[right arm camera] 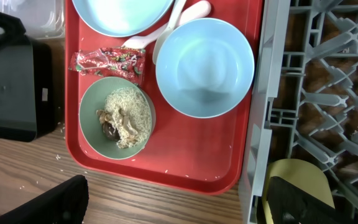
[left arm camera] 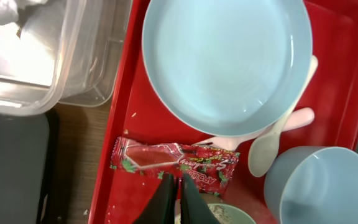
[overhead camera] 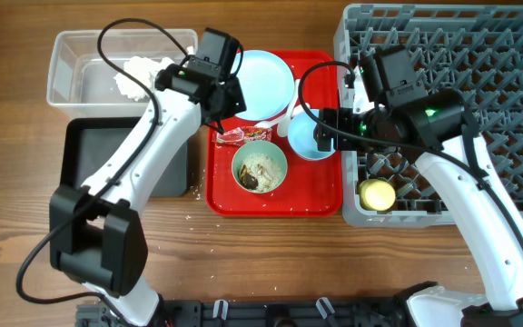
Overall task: Sort waste into correct bins and load items into the dishwasher rack
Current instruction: 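Grasp the red snack wrapper on the tray with the left gripper, then carry the wrapper to the clear bin and release it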
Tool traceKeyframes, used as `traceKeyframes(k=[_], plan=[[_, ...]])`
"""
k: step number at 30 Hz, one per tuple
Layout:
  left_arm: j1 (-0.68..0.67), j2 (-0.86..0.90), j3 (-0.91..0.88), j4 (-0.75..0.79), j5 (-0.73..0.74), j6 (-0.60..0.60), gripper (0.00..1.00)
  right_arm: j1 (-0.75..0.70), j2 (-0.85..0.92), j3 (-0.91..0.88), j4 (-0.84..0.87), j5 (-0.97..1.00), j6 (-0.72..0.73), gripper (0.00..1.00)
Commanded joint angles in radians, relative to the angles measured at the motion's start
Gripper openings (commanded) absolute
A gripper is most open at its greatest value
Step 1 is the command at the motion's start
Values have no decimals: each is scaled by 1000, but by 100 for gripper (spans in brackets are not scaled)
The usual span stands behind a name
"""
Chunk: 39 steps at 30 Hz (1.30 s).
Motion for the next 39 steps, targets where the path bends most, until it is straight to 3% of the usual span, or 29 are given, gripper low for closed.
traceKeyframes(k=[1, 2, 3, 5, 8, 10, 11, 20, 34, 39], plan=[[7, 10, -13, -38, -6, -142, 52, 3, 3, 6, -4, 21, -17, 93], [8, 10, -18, -42, -6, -169, 67, 3, 3, 6, -5, 21, -17, 93], [7, 14, -29, -45, -6, -214, 76, 3, 3, 6, -5, 21, -18, 93], [6, 14, -53, -44, -6, -290, 82, 3, 3, 6, -5, 21, -26, 93], [1, 15, -99, -32, -6, -405, 75, 3, 3, 6, -5, 21, -37, 94], [-2, 16, -132, -7, -10, -479, 60, 3, 3, 6, -5, 21, -37, 93], [-2, 16, -153, 10, -10, -529, 60, 3, 3, 6, -5, 21, -37, 93], [-2, 16, -332, 187, -6, -824, 72, 3, 3, 6, -9, 21, -42, 94], [-7, 87, -383, 366, -11, -857, 64, 3, 3, 6, -8, 21, -44, 94], [-9, 131, -383, 391, -11, -856, 43, 3, 3, 6, -8, 21, -56, 94]])
